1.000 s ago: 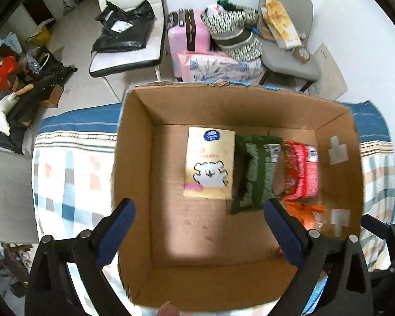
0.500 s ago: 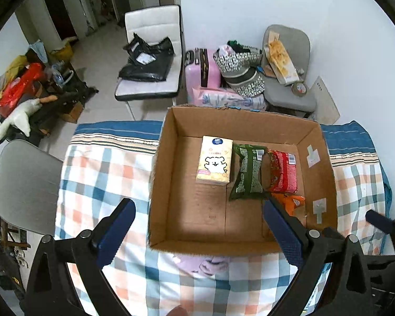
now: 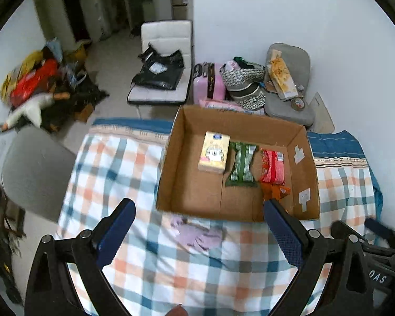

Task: Organize soft objects
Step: 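Lift both open tools out of the box, then grasp the blue stick pack with the right tool while the left tool grasps the lavender cloth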

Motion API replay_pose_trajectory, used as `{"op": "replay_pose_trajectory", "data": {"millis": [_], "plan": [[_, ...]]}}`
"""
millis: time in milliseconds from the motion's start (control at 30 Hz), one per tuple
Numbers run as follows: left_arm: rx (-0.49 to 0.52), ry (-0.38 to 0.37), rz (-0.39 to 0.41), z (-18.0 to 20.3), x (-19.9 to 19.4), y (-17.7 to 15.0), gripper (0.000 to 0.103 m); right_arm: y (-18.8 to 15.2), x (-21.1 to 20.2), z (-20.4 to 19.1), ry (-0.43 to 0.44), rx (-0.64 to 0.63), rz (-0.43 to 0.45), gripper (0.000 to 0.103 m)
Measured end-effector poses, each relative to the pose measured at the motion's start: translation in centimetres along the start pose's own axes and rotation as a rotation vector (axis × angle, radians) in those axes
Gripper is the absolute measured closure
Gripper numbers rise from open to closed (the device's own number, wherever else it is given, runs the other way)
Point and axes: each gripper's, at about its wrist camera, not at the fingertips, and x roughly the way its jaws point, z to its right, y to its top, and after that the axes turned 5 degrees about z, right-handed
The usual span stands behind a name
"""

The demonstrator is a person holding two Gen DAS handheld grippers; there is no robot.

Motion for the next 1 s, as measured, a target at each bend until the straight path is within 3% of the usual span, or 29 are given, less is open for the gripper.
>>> {"op": "replay_pose_trajectory", "data": {"millis": [100, 400, 433, 467, 567, 633, 733, 933, 1000], "plan": [[-0.057, 0.004, -0.065, -0.9, 1.6, -2.2, 0.003, -2.2, 1.0, 4.0, -0.017, 0.099, -0.042, 0.0], [-0.267, 0.022, -0.375, -3.7, 11.1, -10.3, 0.003, -13.1, 11.8, 16.1, -0.045, 0.457, -0.355, 0.0], [-0.294, 0.022, -0.392, -4.1, 11.7, -10.9, 0.003, -14.1, 12.9, 16.6, -0.035, 0.483, -0.379, 0.003], [-0.315, -0.023, -0.34, -4.4, 12.5, -11.4, 0.003, -15.3, 14.1, 17.1, -0.021, 0.519, -0.402, 0.006], [-0.403, -0.033, -0.37, -5.3, 14.7, -11.6, 0.003, -17.1, 16.5, 17.6, -0.012, 0.553, -0.453, 0.023], [-0.453, -0.063, -0.395, -5.5, 16.2, -11.8, 0.003, -18.0, 17.4, 17.4, 0.001, 0.564, -0.474, 0.04], [-0.524, -0.102, -0.427, -5.8, 18.8, -11.3, 0.003, -18.5, 17.8, 16.9, -0.022, 0.545, -0.474, 0.049], [-0.537, -0.11, -0.408, -5.0, 21.0, -12.5, 0.004, -18.8, 17.2, 15.7, -0.076, 0.471, -0.478, 0.07], [-0.517, -0.109, -0.396, -4.6, 21.4, -13.1, 0.029, -18.8, 16.9, 15.7, -0.078, 0.458, -0.48, 0.073]]}}
